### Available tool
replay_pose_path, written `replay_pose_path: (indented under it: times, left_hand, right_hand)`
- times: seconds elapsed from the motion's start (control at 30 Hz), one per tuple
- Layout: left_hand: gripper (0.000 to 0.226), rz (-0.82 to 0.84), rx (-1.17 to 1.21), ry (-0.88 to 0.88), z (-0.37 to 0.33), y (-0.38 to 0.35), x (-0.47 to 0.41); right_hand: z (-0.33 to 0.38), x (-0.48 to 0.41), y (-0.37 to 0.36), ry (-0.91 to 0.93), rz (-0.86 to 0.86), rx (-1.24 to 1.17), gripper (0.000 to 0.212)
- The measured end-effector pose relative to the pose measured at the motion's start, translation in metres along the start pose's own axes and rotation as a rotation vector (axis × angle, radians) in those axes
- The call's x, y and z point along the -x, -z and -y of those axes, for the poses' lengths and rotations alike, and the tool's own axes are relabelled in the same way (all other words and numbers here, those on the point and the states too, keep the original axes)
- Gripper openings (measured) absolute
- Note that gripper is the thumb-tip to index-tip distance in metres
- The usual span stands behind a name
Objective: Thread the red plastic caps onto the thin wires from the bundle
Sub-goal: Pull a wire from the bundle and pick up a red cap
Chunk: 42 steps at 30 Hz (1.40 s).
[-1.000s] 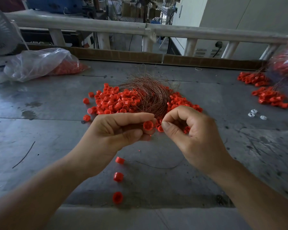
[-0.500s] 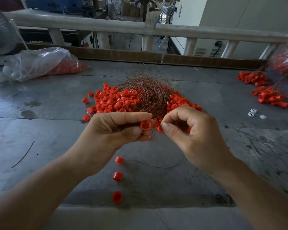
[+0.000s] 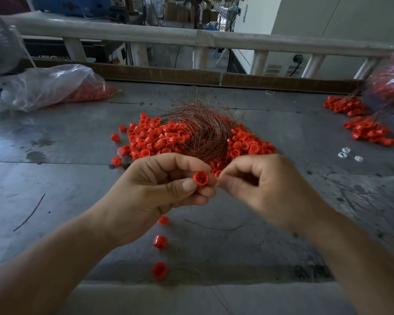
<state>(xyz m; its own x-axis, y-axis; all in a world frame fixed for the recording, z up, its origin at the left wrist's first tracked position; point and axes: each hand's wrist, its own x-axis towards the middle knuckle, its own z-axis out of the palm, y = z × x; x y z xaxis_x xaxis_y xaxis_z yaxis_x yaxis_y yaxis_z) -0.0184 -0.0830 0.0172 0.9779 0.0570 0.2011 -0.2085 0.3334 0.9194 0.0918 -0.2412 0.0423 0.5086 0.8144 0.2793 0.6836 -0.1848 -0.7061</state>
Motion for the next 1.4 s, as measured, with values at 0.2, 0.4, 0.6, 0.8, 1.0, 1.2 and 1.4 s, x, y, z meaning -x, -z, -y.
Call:
replay_pose_path:
  times: [0.2,0.4,0.6,0.8,1.0,1.2,1.4]
  left_hand:
    - [0.021,0.036,0.022,0.127,0.001,0.001,-0.001]
    - [0.020,0.029,0.003,0.170,0.002,0.000,0.002]
    - [0.019,0.024,-0.023,0.180,0.002,-0.001,0.002]
    - [0.019,-0.011,-0.055,0.188,0.001,-0.002,0.002]
    - [0.021,-0.057,-0.087,0.188,0.002,-0.003,0.002]
    - [0.024,-0.076,-0.133,0.183,0.001,-0.004,0.002]
    - [0.024,-0.070,-0.149,0.185,0.001,-0.004,0.001]
  right_hand:
    - [-0.029,-0.010,0.030,-0.345,0.066,0.123,0.030]
    - [-0.042,-0.018,0.008,-0.216,-0.046,0.395,0.006]
    - [-0.049,-0.018,-0.005,-0.192,-0.004,0.503,0.015]
    - [-0.048,-0.020,-0.002,-0.211,-0.056,0.372,0.011]
    - [-0.021,-0.012,0.007,-0.277,-0.070,-0.569,0.017]
    - [-0.011,-0.010,0.001,-0.281,0.010,-0.688,0.005]
    - [-0.012,-0.009,-0.003,-0.229,-0.006,-0.680,0.019]
